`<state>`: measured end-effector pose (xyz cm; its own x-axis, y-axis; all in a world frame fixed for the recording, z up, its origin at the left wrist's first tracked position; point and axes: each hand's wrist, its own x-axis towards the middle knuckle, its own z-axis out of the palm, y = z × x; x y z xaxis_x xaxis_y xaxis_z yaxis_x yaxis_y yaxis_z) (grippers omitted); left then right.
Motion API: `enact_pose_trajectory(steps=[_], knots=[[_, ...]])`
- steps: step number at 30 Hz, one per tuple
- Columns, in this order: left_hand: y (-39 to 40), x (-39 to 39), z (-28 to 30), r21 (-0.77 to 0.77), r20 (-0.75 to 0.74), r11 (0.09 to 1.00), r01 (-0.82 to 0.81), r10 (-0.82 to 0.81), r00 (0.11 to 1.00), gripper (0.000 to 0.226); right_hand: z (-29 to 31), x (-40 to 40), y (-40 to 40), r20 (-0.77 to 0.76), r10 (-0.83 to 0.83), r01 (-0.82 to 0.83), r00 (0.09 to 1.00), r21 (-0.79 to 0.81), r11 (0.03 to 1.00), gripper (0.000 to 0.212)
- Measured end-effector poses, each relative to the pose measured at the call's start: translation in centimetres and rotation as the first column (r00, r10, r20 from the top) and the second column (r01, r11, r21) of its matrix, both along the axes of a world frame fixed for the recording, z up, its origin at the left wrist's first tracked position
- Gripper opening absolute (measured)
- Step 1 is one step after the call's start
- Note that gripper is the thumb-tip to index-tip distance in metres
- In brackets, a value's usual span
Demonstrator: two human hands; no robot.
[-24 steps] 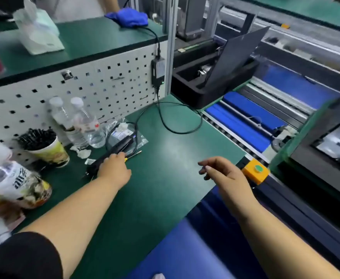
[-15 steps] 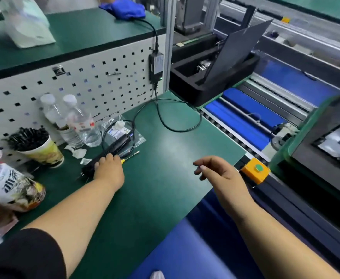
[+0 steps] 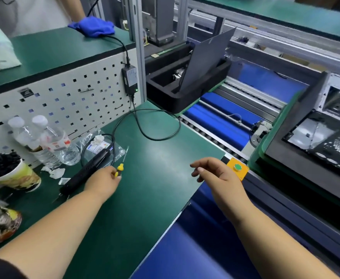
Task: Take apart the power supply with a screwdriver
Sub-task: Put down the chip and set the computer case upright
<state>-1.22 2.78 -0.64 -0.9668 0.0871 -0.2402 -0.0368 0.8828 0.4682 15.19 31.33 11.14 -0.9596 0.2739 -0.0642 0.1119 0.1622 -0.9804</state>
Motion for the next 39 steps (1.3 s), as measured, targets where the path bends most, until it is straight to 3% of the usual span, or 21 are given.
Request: enact_pose_trajectory(steps=[3, 6, 13, 19, 25, 34, 39], knots=[[4.4, 1.6, 2.9, 0.299, 0.006, 0.953, 0.045, -0.049, 0.999, 0.012, 0.3, 0.7, 1.2, 0.000, -0.052, 0.052, 0.999, -0.029, 0.998, 0.029], [9.5, 3.0, 5.9, 0.500, 0.014, 0.860, 0.101, -0.125, 0.992, 0.011, 0.9, 1.4, 2.4, -0.015, -0.119, 0.118, 0.993, -0.066, 0.991, 0.029], [20.6, 7.8, 12.2, 0.705, -0.060, 0.669, 0.236, -0.275, 0.960, 0.006, 3.0, 3.2, 6.9, -0.024, -0.261, 0.255, 0.965, -0.137, 0.957, 0.018], [29.8, 13.2, 16.0, 0.724, -0.169, 0.537, 0.433, -0.470, 0.866, 0.009, 4.6, 5.9, 12.8, -0.024, -0.377, 0.360, 0.926, -0.253, 0.898, 0.005], [38.6, 17.4, 17.0, 0.610, -0.250, 0.530, 0.589, -0.576, 0.778, 0.009, 4.5, 10.1, 20.5, -0.024, -0.471, 0.451, 0.882, -0.247, 0.858, 0.007], [51.5, 22.7, 18.0, 0.683, -0.234, 0.403, 0.609, -0.669, 0.705, 0.014, 5.0, 17.4, 33.2, -0.053, -0.584, 0.565, 0.810, -0.195, 0.801, 0.008], [56.1, 23.4, 17.4, 0.660, -0.258, 0.408, 0.631, -0.665, 0.701, 0.013, 4.7, 20.0, 38.1, -0.053, -0.617, 0.606, 0.785, -0.136, 0.784, 0.010]])
